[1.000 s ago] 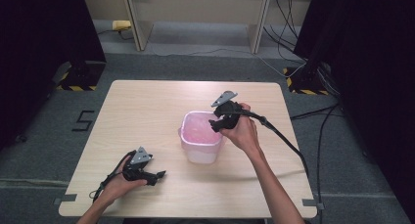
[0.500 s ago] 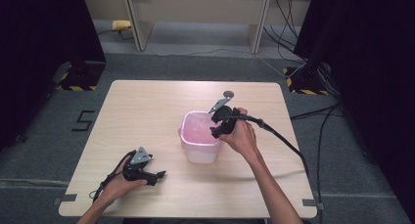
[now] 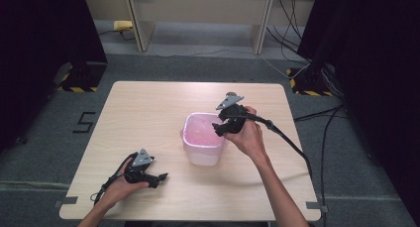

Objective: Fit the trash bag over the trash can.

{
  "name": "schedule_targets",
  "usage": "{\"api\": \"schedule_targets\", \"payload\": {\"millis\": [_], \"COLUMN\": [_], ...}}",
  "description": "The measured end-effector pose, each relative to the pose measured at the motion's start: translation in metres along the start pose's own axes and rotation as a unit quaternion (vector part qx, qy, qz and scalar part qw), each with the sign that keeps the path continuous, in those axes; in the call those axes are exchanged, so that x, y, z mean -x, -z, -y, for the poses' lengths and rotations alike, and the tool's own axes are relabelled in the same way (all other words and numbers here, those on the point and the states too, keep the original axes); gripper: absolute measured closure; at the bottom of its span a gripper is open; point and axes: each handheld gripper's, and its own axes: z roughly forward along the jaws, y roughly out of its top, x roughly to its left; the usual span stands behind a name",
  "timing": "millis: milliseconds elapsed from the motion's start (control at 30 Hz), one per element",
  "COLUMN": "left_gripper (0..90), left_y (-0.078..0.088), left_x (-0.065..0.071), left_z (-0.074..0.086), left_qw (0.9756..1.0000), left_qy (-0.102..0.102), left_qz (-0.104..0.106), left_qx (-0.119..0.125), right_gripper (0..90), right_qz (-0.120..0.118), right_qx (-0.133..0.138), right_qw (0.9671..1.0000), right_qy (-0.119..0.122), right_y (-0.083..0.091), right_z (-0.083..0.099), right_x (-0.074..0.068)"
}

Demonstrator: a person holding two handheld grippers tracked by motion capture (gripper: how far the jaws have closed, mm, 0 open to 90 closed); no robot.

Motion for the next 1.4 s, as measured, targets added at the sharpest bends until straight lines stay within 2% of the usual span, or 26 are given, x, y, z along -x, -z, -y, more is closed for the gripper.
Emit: {"api": "schedule_targets", "payload": {"millis": [100,300,367,433,467,533,567,633,667,767,867,967,1067,1367,1400], "left_gripper": [13.8,13.7,13.7,13.8,13.7,13.7,13.7,13.7,13.7,13.6,13.6,13.5,13.5,13.5,13.5], "left_y": [0.000,0.000,0.000,0.000,0.000,0.000,0.000,0.000,0.000,0.000,-0.001,-0.001,0.000,-0.001,-0.001], "left_x": [0.000,0.000,0.000,0.000,0.000,0.000,0.000,0.000,0.000,0.000,0.000,0.000,0.000,0.000,0.000], "left_z": [0.000,0.000,0.000,0.000,0.000,0.000,0.000,0.000,0.000,0.000,0.000,0.000,0.000,-0.001,0.000], "left_qw": [1.0000,1.0000,1.0000,1.0000,1.0000,1.0000,1.0000,1.0000,1.0000,1.0000,1.0000,1.0000,1.0000,1.0000,1.0000], "left_qy": [0.000,0.000,0.000,0.000,0.000,0.000,0.000,0.001,0.001,0.000,0.001,0.001,0.001,0.001,0.002], "left_qz": [0.000,0.000,0.000,0.000,0.000,0.000,0.000,0.001,0.001,0.000,-0.001,0.000,0.000,0.000,0.000], "left_qx": [0.000,0.000,0.000,0.000,0.000,0.000,0.000,0.000,0.000,0.001,0.001,0.001,0.000,0.000,0.001], "right_gripper": [31.3,30.6,30.3,30.2,30.3,30.4,30.4,30.3,30.3,30.3,30.1,29.8,29.7,29.6,29.6], "right_qz": [-0.002,0.006,0.012,0.033,0.033,0.015,0.015,0.027,0.027,0.020,0.018,0.017,0.018,0.019,0.016], "right_qx": [0.008,0.051,0.059,0.065,0.071,0.085,0.085,0.088,0.088,0.100,0.112,0.117,0.129,0.147,0.142], "right_qw": [1.0000,0.9987,0.9981,0.9972,0.9969,0.9959,0.9959,0.9946,0.9946,0.9920,0.9901,0.9891,0.9865,0.9817,0.9825], "right_qy": [0.004,0.009,0.009,0.015,0.008,-0.025,-0.025,-0.048,-0.048,-0.074,-0.083,-0.088,-0.100,-0.119,-0.119], "right_y": [0.005,0.026,0.033,0.040,0.042,0.044,0.044,0.044,0.044,0.045,0.046,0.046,0.044,0.039,0.039], "right_z": [0.001,0.007,0.010,0.016,0.019,0.028,0.028,0.045,0.045,0.062,0.078,0.085,0.098,0.118,0.120], "right_x": [0.000,0.004,0.006,0.011,0.014,0.022,0.022,0.034,0.034,0.042,0.044,0.044,0.044,0.041,0.041]}}
